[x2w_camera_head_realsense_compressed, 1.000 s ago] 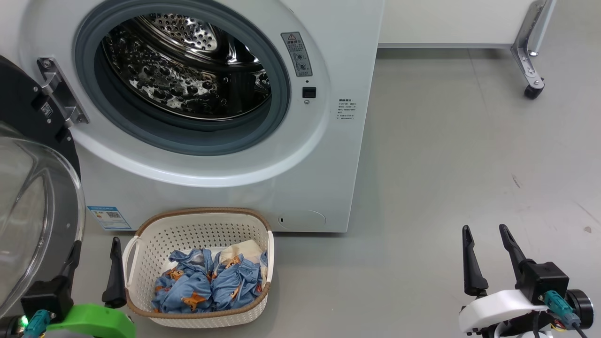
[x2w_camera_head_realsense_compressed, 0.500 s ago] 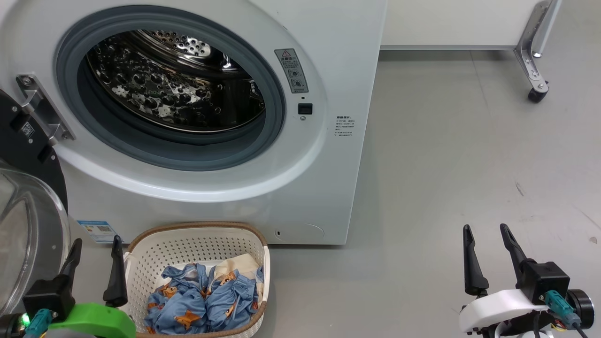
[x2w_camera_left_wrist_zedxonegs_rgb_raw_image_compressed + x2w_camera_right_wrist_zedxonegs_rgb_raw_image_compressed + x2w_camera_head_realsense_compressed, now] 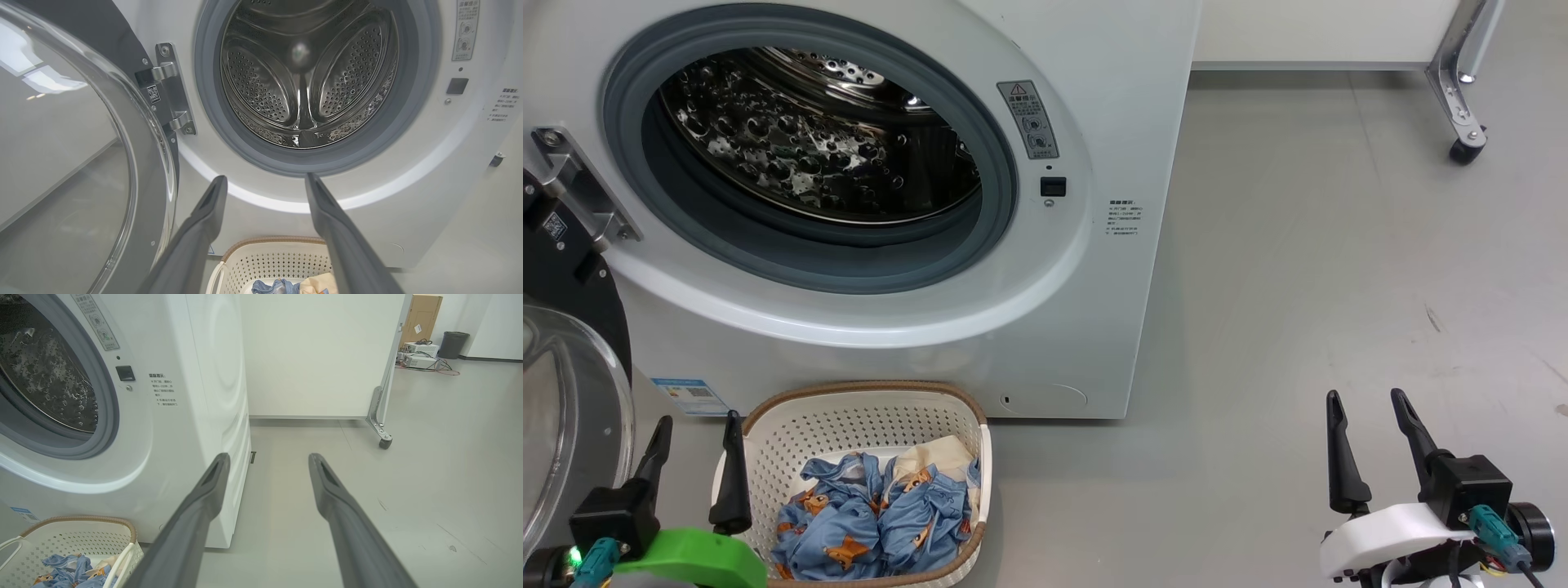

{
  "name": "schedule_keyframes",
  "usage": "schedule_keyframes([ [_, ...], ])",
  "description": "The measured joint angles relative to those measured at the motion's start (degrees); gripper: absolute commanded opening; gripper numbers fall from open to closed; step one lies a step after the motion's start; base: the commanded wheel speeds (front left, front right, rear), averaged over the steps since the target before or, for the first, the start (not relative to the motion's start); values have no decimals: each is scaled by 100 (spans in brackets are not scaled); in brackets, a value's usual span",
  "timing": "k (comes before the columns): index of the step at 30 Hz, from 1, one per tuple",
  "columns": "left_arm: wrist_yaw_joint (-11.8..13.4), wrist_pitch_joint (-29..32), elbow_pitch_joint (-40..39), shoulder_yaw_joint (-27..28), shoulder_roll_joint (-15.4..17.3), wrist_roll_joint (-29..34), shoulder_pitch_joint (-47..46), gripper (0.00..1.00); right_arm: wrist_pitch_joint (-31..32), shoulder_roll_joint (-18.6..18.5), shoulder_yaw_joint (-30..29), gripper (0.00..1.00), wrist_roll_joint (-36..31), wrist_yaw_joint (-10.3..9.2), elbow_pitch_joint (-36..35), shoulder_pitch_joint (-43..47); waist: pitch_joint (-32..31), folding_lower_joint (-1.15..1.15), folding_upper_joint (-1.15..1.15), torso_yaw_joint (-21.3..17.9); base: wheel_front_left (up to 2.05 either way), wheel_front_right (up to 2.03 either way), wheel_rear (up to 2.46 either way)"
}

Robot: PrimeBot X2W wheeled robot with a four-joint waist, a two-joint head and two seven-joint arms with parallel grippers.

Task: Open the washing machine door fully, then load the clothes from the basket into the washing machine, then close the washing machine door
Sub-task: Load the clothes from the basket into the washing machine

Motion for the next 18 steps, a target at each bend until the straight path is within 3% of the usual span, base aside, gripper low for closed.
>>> schedule_keyframes([
  [18,-24,0,-169,54,19,-192,-69,100,-9,23,107,100,-78,-20,-165,-103,708,0,0,-42,0,0,0],
])
